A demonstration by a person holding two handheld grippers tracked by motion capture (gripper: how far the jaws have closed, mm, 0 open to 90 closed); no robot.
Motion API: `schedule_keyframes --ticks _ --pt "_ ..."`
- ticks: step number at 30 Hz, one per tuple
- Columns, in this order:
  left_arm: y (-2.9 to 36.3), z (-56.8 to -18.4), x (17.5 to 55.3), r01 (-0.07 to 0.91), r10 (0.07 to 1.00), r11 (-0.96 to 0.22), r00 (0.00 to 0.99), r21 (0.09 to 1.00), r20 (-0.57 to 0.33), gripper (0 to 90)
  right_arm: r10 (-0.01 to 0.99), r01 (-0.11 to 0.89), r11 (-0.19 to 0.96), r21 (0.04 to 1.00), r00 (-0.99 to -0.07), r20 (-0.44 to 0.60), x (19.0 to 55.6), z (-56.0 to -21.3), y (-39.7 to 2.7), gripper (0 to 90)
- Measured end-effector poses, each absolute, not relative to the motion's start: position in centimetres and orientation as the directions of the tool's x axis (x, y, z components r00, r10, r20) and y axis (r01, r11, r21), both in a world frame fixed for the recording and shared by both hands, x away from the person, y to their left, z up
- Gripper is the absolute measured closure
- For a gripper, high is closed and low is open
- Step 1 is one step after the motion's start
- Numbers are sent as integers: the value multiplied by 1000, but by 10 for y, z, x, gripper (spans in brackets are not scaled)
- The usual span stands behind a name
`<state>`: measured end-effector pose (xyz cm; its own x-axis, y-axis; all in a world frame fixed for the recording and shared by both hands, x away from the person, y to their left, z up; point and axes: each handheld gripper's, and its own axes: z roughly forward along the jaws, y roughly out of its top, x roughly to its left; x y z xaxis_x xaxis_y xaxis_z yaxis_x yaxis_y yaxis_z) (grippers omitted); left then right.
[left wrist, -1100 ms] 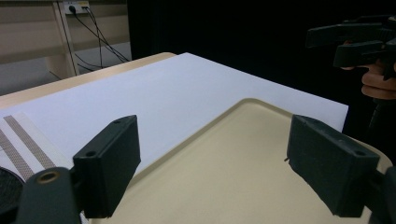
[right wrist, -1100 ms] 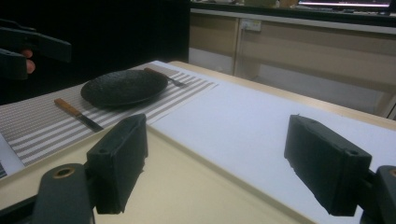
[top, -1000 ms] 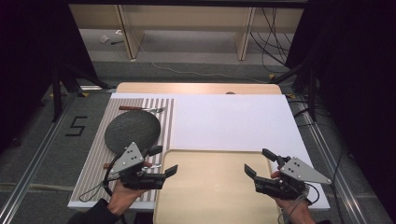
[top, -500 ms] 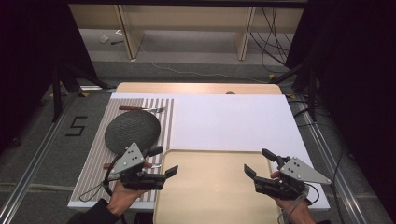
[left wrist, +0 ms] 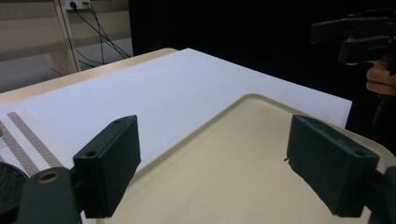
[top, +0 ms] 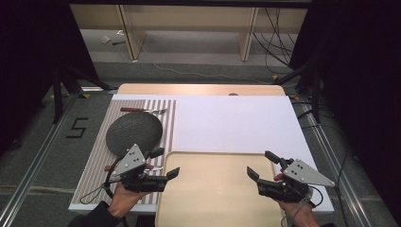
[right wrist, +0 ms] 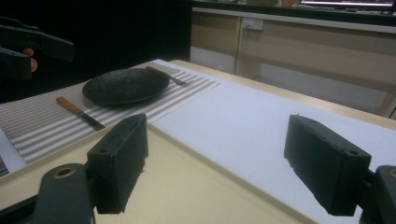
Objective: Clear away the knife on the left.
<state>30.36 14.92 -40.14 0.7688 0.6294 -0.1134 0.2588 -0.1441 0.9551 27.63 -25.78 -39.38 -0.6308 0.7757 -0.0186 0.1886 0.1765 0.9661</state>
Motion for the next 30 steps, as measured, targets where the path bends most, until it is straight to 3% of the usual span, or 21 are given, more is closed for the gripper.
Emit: schedule_keyframes --ticks 9,30 --pt "160 -401 310 285 677 -159 728 945 -106 176 775 188 179 966 -632 -20 276 -394 -258 226" --pt "174 -408 324 384 708 -332 705 862 -42 202 772 187 184 965 -635 -25 276 -394 -257 229"
